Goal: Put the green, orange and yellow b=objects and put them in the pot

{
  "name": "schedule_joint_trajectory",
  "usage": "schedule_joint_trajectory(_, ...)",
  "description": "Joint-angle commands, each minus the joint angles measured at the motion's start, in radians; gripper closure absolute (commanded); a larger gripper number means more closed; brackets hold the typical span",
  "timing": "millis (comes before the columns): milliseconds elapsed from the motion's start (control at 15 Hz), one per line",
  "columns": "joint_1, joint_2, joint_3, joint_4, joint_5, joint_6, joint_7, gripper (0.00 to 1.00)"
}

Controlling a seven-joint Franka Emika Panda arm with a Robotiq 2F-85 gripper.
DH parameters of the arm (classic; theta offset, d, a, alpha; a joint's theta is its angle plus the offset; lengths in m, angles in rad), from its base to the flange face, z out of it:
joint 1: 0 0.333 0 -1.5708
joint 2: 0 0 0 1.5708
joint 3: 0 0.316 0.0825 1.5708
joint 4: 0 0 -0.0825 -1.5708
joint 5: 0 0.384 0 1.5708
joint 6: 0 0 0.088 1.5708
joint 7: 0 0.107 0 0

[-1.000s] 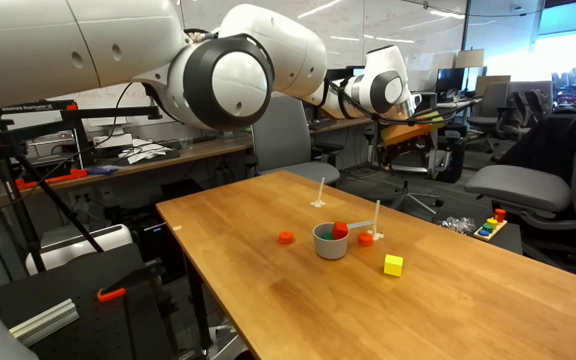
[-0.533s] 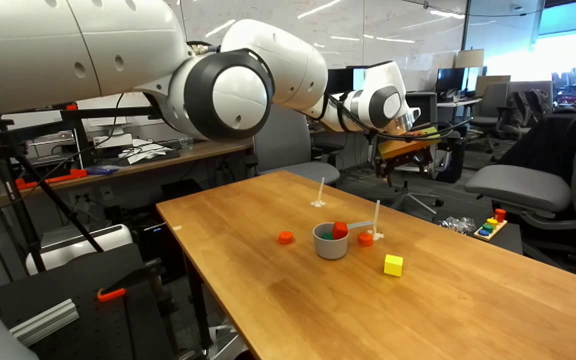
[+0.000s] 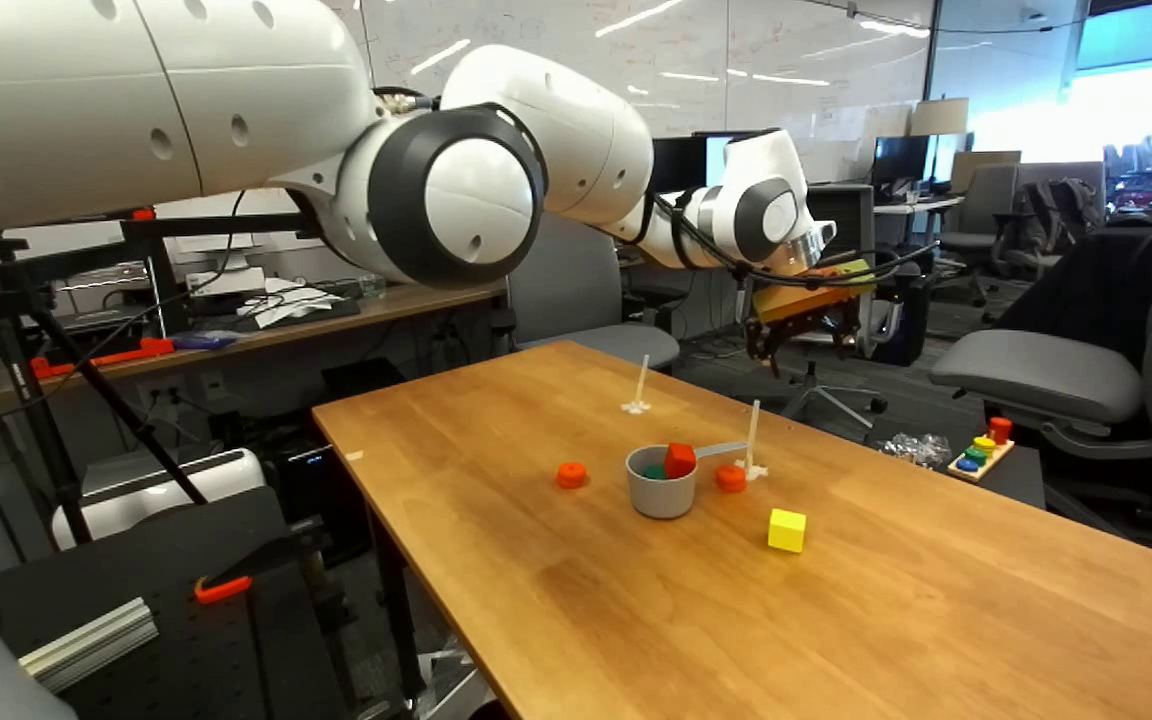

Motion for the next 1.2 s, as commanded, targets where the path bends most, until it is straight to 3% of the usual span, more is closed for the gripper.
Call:
schedule_joint_trajectory(0,-0.002,0.013,0.010,0.023,0.000,-0.010,-0.007,0.00)
schedule_joint_trajectory(667,-0.095,0.013,0.020,0.015,0.024,-0.006,-0.011,0.00)
schedule_joint_trajectory(1067,-0.149,0.045,0.018,0.020,0.030,-0.074,-0.007,0.00)
schedule_joint_trajectory(1133,-0.152,0.029,0.014,-0.023,0.025,-0.074,-0.008,0.00)
